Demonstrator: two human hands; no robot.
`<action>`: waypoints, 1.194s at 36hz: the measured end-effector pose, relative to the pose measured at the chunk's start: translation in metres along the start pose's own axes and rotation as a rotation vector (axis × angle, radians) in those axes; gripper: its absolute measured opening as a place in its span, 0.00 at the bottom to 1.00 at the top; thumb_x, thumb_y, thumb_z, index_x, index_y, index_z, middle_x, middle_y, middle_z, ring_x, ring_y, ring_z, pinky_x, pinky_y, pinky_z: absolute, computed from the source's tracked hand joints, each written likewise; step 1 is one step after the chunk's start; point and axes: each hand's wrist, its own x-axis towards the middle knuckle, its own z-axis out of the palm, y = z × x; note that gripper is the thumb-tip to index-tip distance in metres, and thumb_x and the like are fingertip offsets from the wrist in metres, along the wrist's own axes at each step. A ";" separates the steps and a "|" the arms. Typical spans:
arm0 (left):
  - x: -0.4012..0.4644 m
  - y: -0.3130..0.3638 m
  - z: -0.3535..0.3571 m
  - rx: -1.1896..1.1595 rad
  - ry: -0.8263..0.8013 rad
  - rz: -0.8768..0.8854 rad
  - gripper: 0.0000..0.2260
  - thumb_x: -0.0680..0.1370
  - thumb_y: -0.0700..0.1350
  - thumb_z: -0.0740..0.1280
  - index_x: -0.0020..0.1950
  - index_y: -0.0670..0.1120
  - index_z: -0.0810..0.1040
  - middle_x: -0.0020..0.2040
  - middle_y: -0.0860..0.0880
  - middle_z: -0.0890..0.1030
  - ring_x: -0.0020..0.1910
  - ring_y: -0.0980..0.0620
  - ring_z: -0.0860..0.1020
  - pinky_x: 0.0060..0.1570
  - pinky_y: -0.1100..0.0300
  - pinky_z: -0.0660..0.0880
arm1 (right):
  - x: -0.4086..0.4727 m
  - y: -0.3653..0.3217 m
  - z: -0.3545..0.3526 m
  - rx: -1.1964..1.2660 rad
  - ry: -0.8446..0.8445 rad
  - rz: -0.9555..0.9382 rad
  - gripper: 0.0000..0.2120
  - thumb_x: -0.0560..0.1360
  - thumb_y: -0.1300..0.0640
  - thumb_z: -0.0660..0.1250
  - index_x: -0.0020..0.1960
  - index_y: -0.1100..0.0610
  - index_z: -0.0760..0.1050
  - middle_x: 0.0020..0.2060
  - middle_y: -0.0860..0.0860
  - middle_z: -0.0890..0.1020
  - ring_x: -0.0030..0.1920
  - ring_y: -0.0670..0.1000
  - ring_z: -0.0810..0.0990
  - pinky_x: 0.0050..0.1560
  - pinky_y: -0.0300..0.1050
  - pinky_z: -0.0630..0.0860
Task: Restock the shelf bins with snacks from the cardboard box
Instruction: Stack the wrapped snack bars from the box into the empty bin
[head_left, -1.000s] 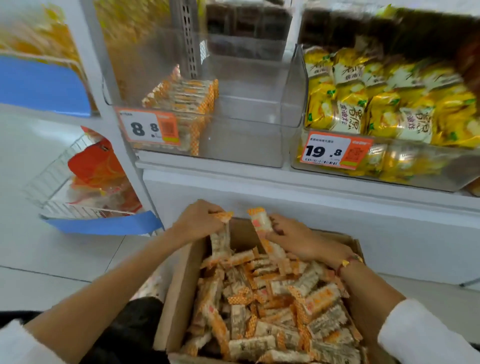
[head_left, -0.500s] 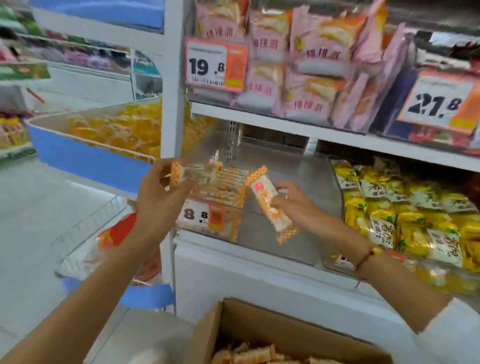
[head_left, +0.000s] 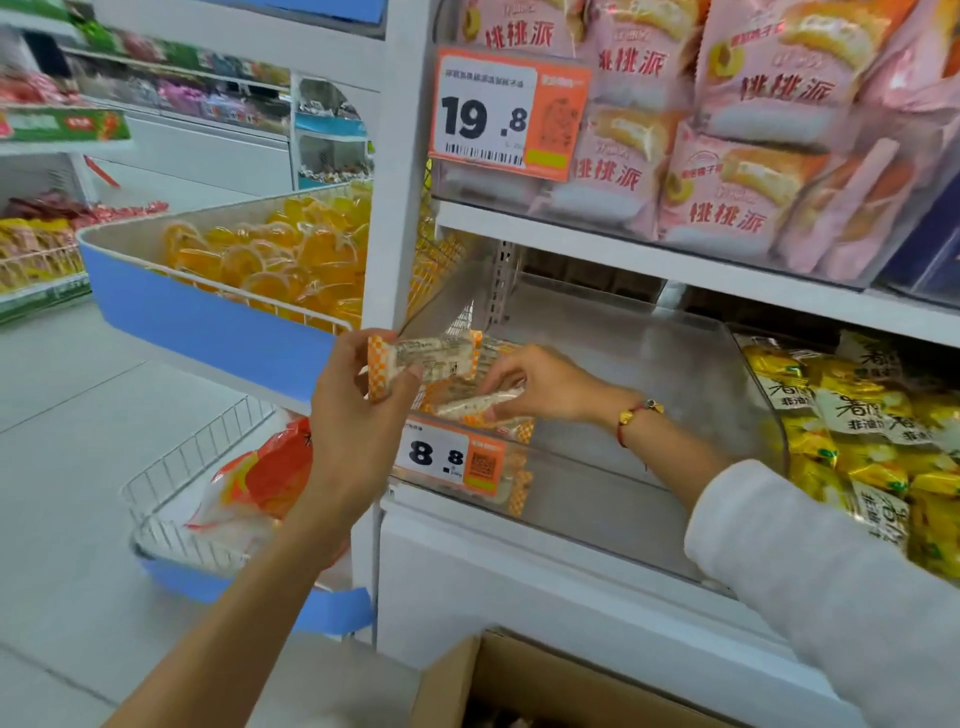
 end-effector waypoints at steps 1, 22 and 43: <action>0.000 -0.001 -0.001 -0.001 0.000 -0.002 0.11 0.76 0.41 0.70 0.54 0.53 0.74 0.47 0.52 0.81 0.47 0.52 0.80 0.49 0.58 0.78 | 0.000 0.001 0.005 -0.020 0.016 -0.013 0.11 0.69 0.54 0.77 0.51 0.54 0.83 0.51 0.48 0.83 0.51 0.46 0.79 0.57 0.45 0.76; 0.003 0.001 0.010 -0.103 -0.011 -0.101 0.12 0.76 0.40 0.70 0.57 0.48 0.74 0.43 0.51 0.80 0.43 0.59 0.79 0.47 0.66 0.77 | -0.006 0.015 0.024 0.134 -0.001 0.035 0.10 0.71 0.62 0.74 0.53 0.58 0.84 0.49 0.52 0.85 0.50 0.47 0.82 0.56 0.44 0.78; -0.009 -0.018 0.044 0.340 -0.296 0.160 0.17 0.77 0.55 0.68 0.63 0.52 0.72 0.58 0.54 0.79 0.58 0.54 0.75 0.58 0.56 0.72 | -0.055 0.015 -0.035 0.370 0.215 -0.010 0.14 0.72 0.65 0.73 0.54 0.52 0.79 0.50 0.47 0.83 0.48 0.35 0.78 0.50 0.29 0.72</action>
